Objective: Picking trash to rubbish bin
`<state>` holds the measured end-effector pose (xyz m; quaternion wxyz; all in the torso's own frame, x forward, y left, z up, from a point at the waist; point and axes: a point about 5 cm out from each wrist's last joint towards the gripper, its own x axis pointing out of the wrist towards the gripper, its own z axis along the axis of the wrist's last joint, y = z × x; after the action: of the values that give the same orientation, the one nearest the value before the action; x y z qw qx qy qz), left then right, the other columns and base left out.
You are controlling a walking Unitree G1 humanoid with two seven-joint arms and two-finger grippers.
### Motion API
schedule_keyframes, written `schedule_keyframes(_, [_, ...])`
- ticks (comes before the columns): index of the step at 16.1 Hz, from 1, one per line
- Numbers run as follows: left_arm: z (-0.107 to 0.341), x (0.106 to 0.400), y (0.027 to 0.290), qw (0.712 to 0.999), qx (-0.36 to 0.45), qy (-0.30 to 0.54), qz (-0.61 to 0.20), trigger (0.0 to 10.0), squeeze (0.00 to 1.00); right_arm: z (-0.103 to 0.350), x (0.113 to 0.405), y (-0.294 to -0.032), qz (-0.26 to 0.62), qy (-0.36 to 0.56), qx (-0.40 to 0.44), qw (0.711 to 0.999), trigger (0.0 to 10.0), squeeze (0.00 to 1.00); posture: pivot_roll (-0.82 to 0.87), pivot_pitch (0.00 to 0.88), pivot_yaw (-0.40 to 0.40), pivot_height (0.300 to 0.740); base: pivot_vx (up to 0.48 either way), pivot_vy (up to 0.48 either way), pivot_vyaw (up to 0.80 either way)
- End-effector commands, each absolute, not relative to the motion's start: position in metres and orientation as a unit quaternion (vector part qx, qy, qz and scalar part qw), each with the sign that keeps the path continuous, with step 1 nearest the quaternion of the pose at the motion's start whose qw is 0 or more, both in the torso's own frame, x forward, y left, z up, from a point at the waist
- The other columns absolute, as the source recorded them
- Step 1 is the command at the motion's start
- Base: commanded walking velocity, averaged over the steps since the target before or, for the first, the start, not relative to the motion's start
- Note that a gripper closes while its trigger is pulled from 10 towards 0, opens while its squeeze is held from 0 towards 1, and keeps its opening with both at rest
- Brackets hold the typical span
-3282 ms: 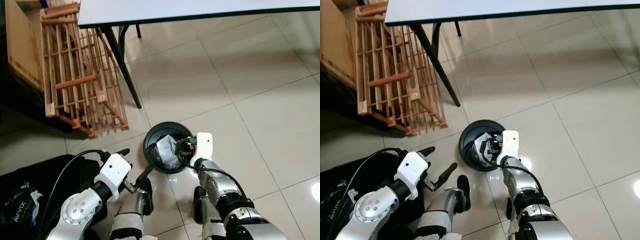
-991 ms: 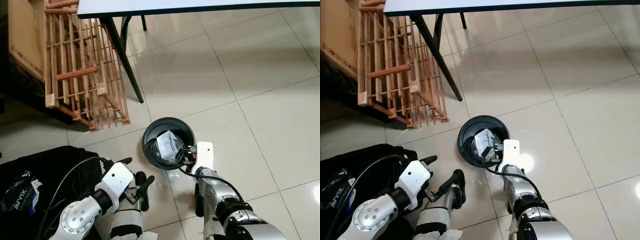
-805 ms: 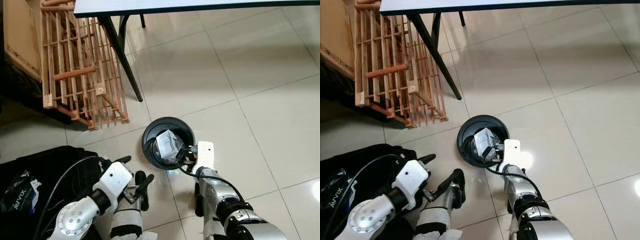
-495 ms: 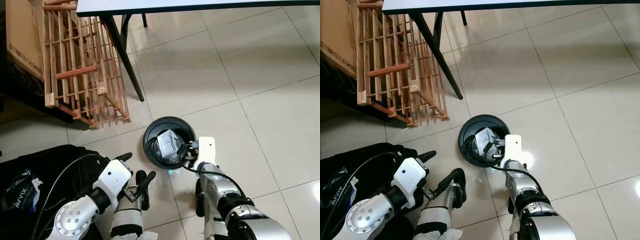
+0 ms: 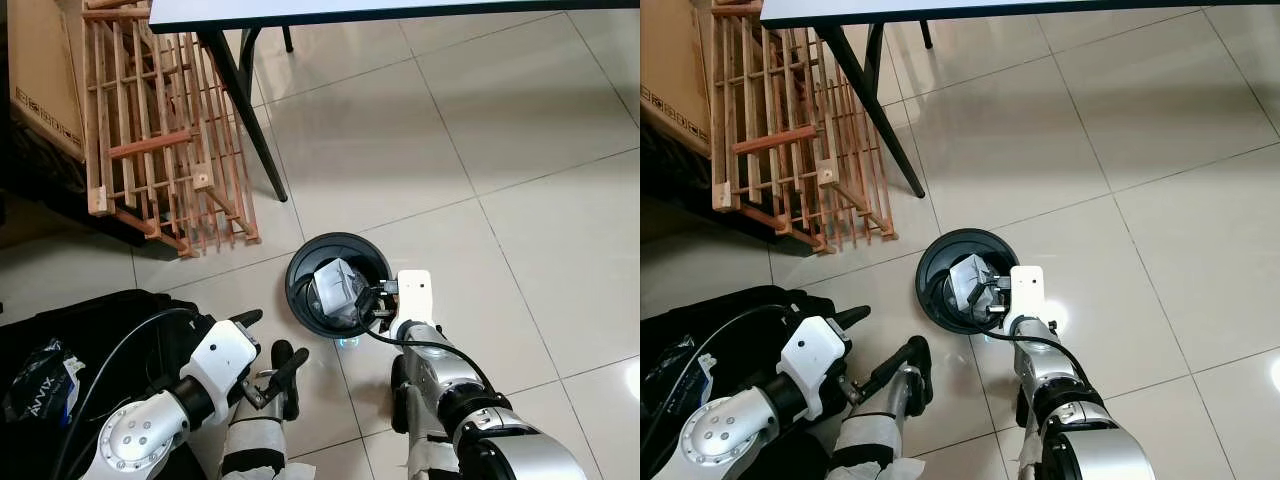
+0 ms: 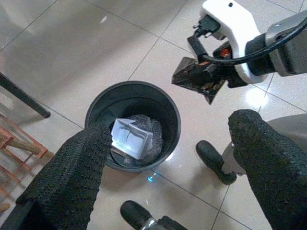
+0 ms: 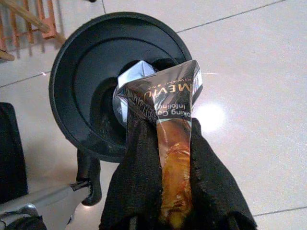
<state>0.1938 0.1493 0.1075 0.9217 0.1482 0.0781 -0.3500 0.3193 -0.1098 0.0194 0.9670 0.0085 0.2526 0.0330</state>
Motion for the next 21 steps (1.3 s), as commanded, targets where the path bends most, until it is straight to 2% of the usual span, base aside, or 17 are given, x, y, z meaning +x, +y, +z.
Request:
schedule_keyframes(1, [0.102,0.184,0.149,0.916,0.141,0.099,-0.363,10.0,0.00,0.005,0.306,-0.104,0.046,0.282,0.011,0.958,10.0,0.00,0.20,0.559,0.129,0.740,0.000,0.000,0.00])
schedule_keyframes(8, [0.103,0.178,0.149,0.904,0.136,0.114,-0.390,10.0,0.00,0.009,0.310,-0.103,0.051,0.271,0.006,0.961,10.0,0.00,0.21,0.561,0.130,0.740,0.000,0.000,0.00])
schedule_keyframes(21, [0.104,0.175,0.150,0.901,0.143,0.120,-0.392,10.0,0.00,0.010,0.310,-0.097,0.053,0.265,0.019,0.963,10.0,0.00,0.24,0.567,0.138,0.740,0.000,0.000,0.00])
